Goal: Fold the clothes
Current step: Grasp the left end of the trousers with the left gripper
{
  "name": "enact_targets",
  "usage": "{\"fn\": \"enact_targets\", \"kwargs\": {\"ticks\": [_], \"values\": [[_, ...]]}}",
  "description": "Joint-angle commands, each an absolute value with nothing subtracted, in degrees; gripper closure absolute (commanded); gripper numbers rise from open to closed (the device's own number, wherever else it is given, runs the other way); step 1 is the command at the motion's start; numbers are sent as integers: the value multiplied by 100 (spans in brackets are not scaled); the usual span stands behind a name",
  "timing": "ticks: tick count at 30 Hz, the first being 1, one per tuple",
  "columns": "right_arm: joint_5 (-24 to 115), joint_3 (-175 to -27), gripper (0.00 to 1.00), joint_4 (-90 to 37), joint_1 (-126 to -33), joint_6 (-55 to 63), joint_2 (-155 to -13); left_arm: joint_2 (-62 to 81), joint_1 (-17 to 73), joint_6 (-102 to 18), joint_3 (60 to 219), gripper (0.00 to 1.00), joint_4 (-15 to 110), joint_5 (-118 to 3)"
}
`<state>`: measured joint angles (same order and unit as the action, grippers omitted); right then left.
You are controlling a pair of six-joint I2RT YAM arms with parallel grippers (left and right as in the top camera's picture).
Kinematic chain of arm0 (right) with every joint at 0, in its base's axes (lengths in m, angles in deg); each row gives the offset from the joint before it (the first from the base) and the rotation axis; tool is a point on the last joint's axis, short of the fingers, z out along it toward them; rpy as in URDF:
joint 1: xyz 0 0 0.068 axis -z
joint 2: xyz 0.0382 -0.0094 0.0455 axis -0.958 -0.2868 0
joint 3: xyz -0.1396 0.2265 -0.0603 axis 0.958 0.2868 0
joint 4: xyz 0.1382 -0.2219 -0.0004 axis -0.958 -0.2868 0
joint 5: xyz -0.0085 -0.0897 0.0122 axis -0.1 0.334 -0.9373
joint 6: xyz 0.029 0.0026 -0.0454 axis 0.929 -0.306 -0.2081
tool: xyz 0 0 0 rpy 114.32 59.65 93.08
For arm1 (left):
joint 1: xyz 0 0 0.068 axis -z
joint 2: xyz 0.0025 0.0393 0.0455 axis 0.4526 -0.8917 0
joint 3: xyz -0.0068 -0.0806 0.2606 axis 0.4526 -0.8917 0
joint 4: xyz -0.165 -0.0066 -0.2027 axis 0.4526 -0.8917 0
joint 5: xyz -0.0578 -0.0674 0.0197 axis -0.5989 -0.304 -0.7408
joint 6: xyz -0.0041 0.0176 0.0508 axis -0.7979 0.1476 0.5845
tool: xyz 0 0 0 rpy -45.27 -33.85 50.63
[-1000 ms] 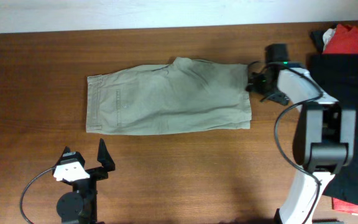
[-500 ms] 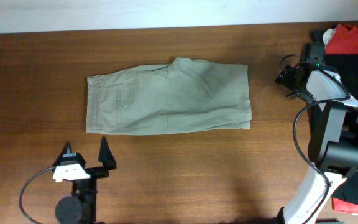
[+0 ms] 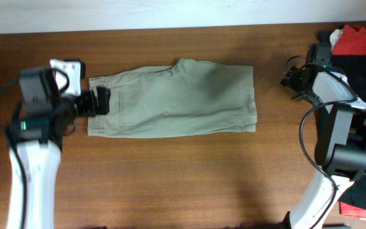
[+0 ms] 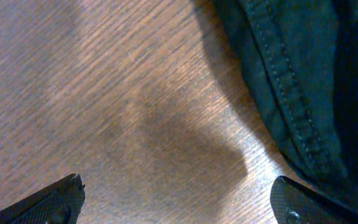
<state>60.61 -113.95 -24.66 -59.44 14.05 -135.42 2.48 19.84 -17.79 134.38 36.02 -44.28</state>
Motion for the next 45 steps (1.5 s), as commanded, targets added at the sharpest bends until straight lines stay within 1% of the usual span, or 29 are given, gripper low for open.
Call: {"fn": "enact_targets", "kwargs": {"ticks": [1,3,5,6,8,11,13,14,16,19,26,27,28,29,30,31,32,33,37,38,39,40,42,45], "values": [[6114,-11468,1,-2448,-5942,1455,-13573,-1315,1989,-1646,15202,1,2354,-4297],[6114,-11468,1,-2448,-5944,1455,-13573,-1960,1989,-1646,15733,1,2271,-4308],[6111,-11468,1,-2448,-5942,1455,-13573,-2312,1973,-1648,15759,1,2542,-4033],[6114,-11468,1,-2448,-5944,1455,-13573,-2642,1906,-1915,15759,1,2846,-3723],[6111,-11468,1,-2448,-5944,1453,-13573,-2996,1792,-1928,15759,1,3034,-3718],[6114,-11468,1,-2448,-5942,1455,-13573,-3752,1495,-1928,15757,1,2962,-3744],[6114,-11468,1,-2448,-5942,1455,-13573,-4010,1353,-1845,15755,1,2955,-3974],[6111,-11468,1,-2448,-5942,1455,-13573,-4163,1263,-1550,15755,1,2959,-4527],[6114,-11468,1,-2448,-5942,1455,-13573,-4438,1173,-1384,15755,1,2957,-5150],[6114,-11468,1,-2448,-5944,1455,-13573,-4714,1191,-1231,15709,1,2951,-5515],[6114,-11468,1,-2448,-5942,1455,-13573,-5431,1202,-1213,15707,1,2715,-5545],[6111,-11468,1,-2448,-5944,1455,-13573,-5468,1213,-1211,15696,4,2686,-5543],[6111,-11468,1,-2448,-5942,1455,-13573,-5468,1224,-1211,15696,25,2680,-5541],[6111,-11468,1,-2448,-5944,1455,-13573,-5468,1228,-1213,15696,39,2682,-5543],[6114,-11468,1,-2448,-5942,1455,-13573,-5468,1228,-1216,15696,66,2677,-5532],[6111,-11468,1,-2448,-5942,1455,-13573,-5468,1228,-1216,15696,77,2682,-5526],[6111,-11468,1,-2448,-5944,1455,-13573,-5468,1228,-1218,15696,92,2701,-5526],[6111,-11468,1,-2448,-5944,1455,-13573,-5468,1226,-1216,15696,99,2701,-5521],[6111,-11468,1,-2448,-5942,1455,-13573,-5468,1215,-1218,15696,99,2677,-5515],[6111,-11468,1,-2448,-5944,1455,-13573,-5463,1204,-1334,15703,99,2662,-5268],[6114,-11468,1,-2448,-5942,1455,-13573,-5457,1162,-1648,15772,99,2540,-4704],[6111,-11468,1,-2448,-5942,1455,-13573,-5455,1110,-1714,15934,99,2308,-4348],[6114,-11468,1,-2448,-5942,1455,-13573,-5446,996,-1742,16387,99,1842,-4000],[6111,-11468,1,-2448,-5944,1455,-13573,-5413,806,-1810,17595,99,1012,-3865]]}}
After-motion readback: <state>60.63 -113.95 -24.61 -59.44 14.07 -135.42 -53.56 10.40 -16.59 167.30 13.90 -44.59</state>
